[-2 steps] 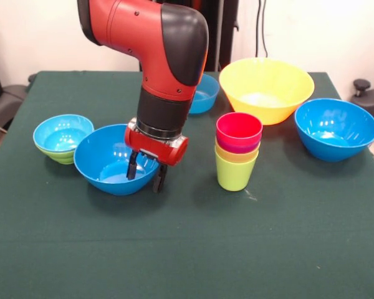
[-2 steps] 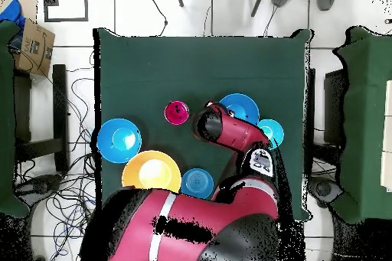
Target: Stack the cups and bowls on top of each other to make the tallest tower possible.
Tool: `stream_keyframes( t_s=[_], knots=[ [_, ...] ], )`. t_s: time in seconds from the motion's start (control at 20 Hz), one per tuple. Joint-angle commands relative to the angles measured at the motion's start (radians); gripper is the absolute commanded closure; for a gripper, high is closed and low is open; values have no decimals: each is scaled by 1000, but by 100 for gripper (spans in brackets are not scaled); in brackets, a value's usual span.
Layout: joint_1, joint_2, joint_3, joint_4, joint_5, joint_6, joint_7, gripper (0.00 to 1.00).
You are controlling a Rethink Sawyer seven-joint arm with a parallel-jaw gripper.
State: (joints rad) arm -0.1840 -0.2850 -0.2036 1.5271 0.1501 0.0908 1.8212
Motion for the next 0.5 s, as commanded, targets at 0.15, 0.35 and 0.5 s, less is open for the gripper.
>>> stream_keyframes(
  t_s=[0.15,0.35,0.5],
  knots=[
    [-7,28,92,23,-64,-50,105,100],
    [-15,21,108,30,-62,-35,102,100],
    [-15,19,109,28,-61,-31,100,100]
  ],
)
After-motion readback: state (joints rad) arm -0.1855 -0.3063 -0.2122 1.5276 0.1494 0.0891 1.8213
